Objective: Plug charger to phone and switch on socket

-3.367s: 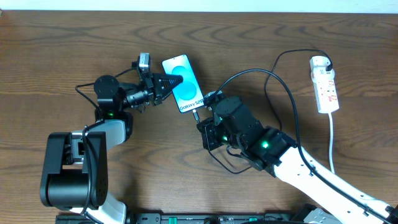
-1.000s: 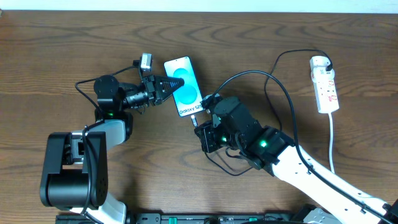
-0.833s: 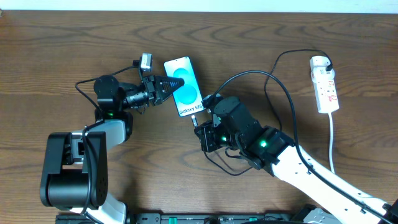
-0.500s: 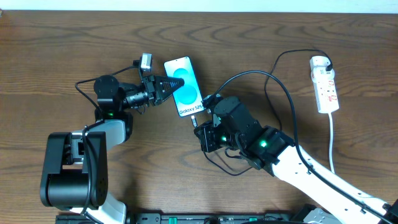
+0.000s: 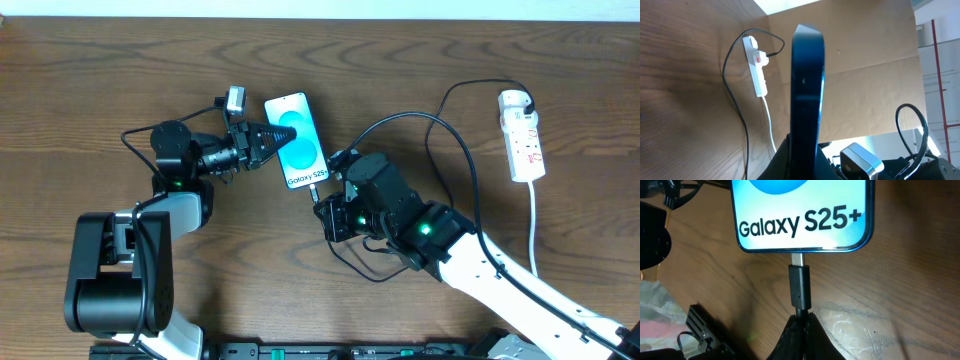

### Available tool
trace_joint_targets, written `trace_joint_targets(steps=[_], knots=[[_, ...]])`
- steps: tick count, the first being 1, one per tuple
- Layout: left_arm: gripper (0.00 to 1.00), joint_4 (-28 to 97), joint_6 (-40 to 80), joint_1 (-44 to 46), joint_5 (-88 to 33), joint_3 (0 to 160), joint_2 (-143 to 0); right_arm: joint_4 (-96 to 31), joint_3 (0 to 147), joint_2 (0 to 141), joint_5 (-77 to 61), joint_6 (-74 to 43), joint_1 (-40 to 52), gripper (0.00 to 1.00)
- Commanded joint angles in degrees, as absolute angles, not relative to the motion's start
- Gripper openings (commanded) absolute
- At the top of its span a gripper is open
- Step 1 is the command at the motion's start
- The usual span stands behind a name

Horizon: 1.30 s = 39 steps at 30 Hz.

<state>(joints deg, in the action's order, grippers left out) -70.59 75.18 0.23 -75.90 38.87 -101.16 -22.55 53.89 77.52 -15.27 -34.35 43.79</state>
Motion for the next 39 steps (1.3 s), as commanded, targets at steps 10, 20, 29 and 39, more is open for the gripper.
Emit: trace_joint_targets(steps=[10,20,29,39], knots=[[0.08,-71.42,78.74,0.25,-74.08,40.58,-100.62,-22.11,54.37,77.97,-15.62,-35.07,43.55,0.01],[0.08,-71.44,82.06,0.43,-70.59,40.58,-100.62,-20.75,54.37,77.95,-25.47,-27.40,40.60,0.01],[0.07,-76.42,83.72,3.73,-66.57,40.58,-100.62,-22.59,54.26,78.06,-41.98,-14.46,32.34,0.01],[0.07,-76.44,83.96,3.73,-66.15,40.58,-100.62,-22.96,54.26,80.84,-41.98,-16.75,31.94,0.01]])
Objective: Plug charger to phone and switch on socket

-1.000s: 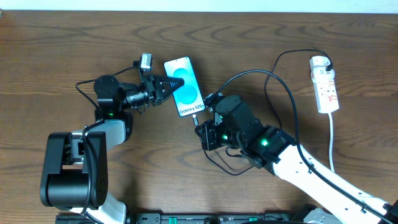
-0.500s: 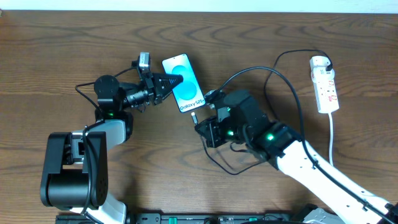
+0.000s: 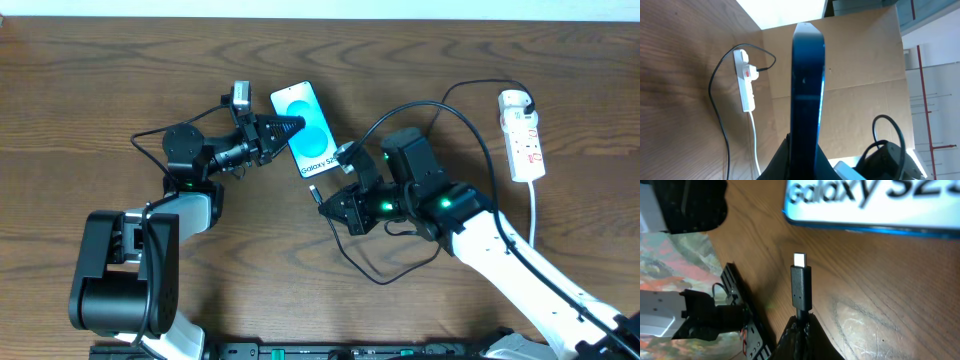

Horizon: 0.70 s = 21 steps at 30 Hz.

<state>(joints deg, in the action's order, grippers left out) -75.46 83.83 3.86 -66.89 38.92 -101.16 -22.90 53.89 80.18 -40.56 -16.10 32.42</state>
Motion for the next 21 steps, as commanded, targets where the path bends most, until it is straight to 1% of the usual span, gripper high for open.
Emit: trace_joint_targets(steps=[1,5,9,13,21], knots=[[0.07,-76.44,83.94,3.73,-66.17,40.58,-100.62,-22.96,54.26,80.90,-42.00,-16.75,31.48,0.01],[0.07,-76.44,83.92,3.73,-66.22,40.58,-100.62,-22.98,54.26,80.90,-42.26,-19.31,29.21,0.01],[0.07,-76.44,83.90,3.73,-66.35,40.58,-100.62,-22.96,54.26,80.90,-44.16,-19.29,27.88,0.01],[0.07,-76.42,82.50,3.73,-66.37,40.58,-100.62,-22.96,54.26,80.90,-46.94,-19.25,27.83,0.01],[0.07,-76.42,80.18,3.73,-66.54,40.58,-100.62,-23.16,54.26,80.90,-46.24,-17.85,27.79,0.01]])
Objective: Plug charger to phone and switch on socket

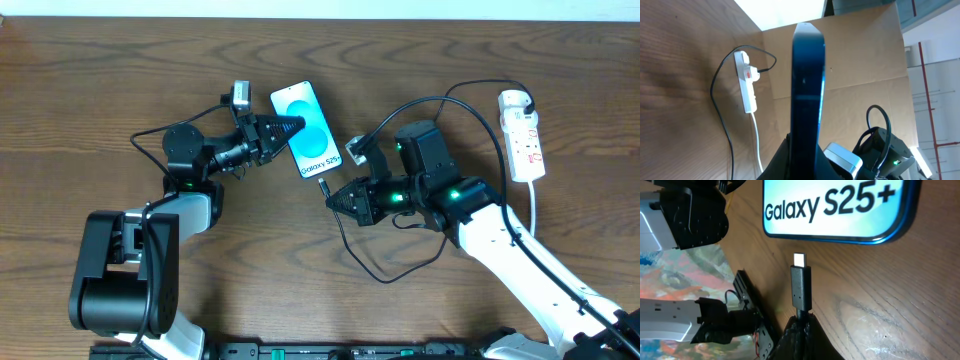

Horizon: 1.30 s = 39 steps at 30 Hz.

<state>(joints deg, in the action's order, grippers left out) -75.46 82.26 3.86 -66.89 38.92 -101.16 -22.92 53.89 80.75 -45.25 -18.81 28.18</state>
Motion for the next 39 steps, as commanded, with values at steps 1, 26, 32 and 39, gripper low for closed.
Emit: trace_joint_targets(steps=[1,26,32,39], knots=[[0.07,-76.42,80.18,3.73,-66.63,40.58,-100.62,-23.33,54.26,80.90,-45.43,-17.74,27.79,0.01],[0.07,-76.40,77.97,3.73,-67.02,40.58,-100.62,-23.14,54.26,80.90,-40.86,-16.21,27.79,0.01],[0.07,-76.38,76.93,3.73,-67.09,40.58,-100.62,-23.14,54.26,80.90,-40.91,-16.21,27.79,0.01],[0.07,-75.94,75.64,3.73,-67.83,40.58,-100.62,-22.94,54.26,80.90,-40.84,-16.21,27.79,0.01]])
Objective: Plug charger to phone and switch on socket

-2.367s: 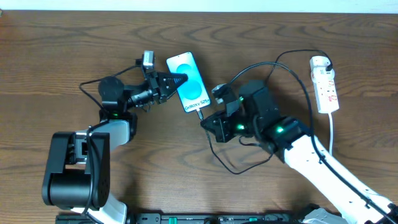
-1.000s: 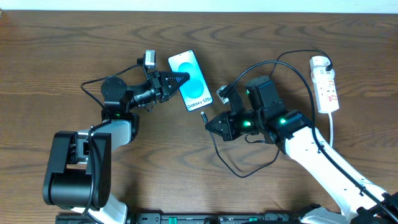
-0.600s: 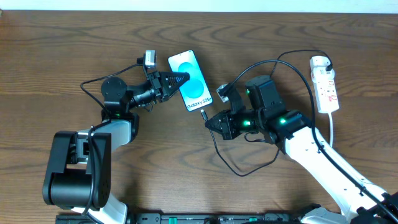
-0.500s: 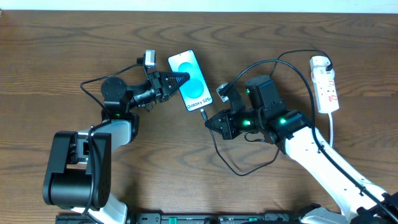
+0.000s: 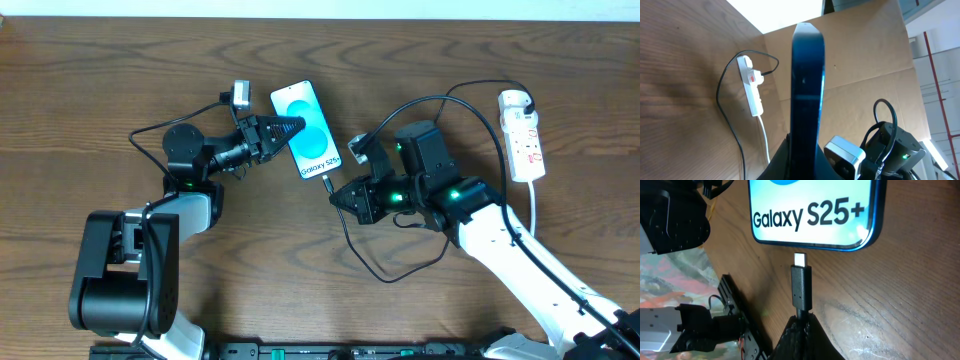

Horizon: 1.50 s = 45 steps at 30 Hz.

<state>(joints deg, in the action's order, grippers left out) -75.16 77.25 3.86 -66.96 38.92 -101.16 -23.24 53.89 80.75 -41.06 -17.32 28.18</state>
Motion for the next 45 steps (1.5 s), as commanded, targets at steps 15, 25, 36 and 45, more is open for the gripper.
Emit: trace_joint_targets(steps=[15,25,36,45], knots=[[0.07,-75.96,77.21,3.73,-68.10,40.58,-100.62,-22.02,54.26,80.90,-40.82,-16.25,27.81,0.01],[0.07,-75.96,79.85,3.73,-67.42,40.58,-100.62,-22.06,54.26,80.90,-40.84,-16.25,27.83,0.01],[0.07,-75.96,79.26,3.73,-67.51,40.58,-100.62,-21.91,54.26,80.90,-40.84,-16.23,27.83,0.01],[0.07,-75.96,77.76,3.73,-67.44,40.58,-100.62,-22.04,54.26,80.90,-40.93,-16.25,27.83,0.01]])
